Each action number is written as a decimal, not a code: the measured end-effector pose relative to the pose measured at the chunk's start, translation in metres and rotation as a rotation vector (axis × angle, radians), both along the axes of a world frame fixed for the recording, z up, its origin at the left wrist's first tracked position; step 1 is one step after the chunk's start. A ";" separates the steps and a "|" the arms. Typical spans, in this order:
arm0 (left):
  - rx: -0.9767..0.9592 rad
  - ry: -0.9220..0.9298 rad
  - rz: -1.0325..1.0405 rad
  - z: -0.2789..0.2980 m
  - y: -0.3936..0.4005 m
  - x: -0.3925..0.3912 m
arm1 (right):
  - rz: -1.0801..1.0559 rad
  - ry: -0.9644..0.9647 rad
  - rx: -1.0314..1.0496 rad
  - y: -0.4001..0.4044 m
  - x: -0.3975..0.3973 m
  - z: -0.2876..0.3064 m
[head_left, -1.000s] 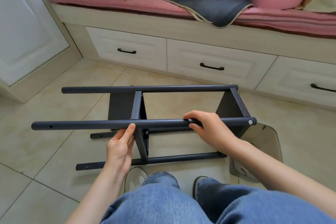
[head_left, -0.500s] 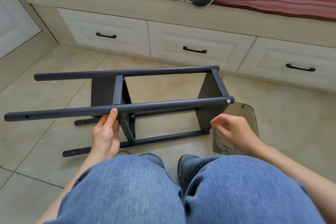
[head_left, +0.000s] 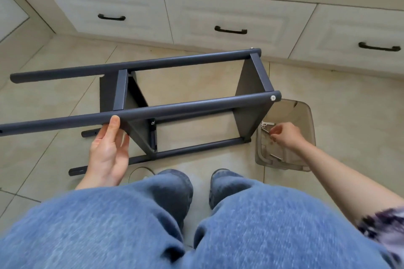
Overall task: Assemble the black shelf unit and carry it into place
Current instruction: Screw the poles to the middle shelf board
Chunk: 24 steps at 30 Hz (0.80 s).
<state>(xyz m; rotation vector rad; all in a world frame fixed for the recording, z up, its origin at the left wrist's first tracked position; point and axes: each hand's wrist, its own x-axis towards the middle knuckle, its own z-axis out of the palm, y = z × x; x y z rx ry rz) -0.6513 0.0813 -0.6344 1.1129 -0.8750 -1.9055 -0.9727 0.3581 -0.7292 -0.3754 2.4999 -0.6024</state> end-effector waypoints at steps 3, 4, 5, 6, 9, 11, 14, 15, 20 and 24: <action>0.004 -0.007 0.017 0.000 0.002 -0.001 | -0.009 0.007 0.026 -0.010 -0.013 -0.021; 0.000 -0.014 0.019 0.000 0.002 -0.001 | -0.007 0.017 0.034 -0.013 -0.016 -0.027; -0.003 -0.017 0.020 -0.001 0.002 0.000 | -0.003 0.026 0.041 -0.016 -0.019 -0.034; -0.004 -0.019 0.023 -0.001 0.002 0.000 | 0.004 0.032 0.053 -0.019 -0.021 -0.039; -0.007 -0.031 0.038 -0.002 0.002 0.000 | 0.026 0.057 0.092 -0.027 -0.027 -0.053; -0.017 -0.035 0.049 -0.003 0.002 -0.001 | 0.049 0.091 0.120 -0.033 -0.030 -0.059; -0.032 -0.050 0.047 -0.005 -0.001 0.000 | 0.068 0.122 0.143 -0.038 -0.031 -0.067; -0.034 -0.056 0.037 -0.006 -0.002 0.001 | 0.065 0.126 0.141 -0.040 -0.032 -0.069; -0.028 -0.076 -0.002 -0.006 -0.001 0.003 | 0.023 0.149 0.107 -0.042 -0.035 -0.076; -0.024 -0.071 0.016 -0.004 0.000 0.000 | -0.010 0.205 0.077 -0.044 -0.034 -0.081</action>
